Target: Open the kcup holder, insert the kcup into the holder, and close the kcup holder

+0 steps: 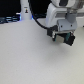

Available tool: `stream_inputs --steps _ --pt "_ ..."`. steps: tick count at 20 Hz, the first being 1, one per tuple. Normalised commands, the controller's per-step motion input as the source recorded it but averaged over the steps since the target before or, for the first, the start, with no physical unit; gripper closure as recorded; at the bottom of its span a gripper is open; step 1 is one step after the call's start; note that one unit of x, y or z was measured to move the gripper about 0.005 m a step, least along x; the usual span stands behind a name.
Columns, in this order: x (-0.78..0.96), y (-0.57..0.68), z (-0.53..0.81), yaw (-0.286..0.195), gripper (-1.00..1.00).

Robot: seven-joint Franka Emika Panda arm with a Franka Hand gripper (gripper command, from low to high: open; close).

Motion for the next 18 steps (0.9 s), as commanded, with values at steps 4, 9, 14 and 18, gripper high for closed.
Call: stream_inputs --steps 4,9,14,18 --pt "-0.14 0.48 0.00 0.076 -1.00" --pt "-0.16 0.59 0.00 0.100 -1.00" --pt "-0.17 0.63 0.00 0.106 -1.00" --pt "-0.29 0.57 0.14 0.059 -1.00"
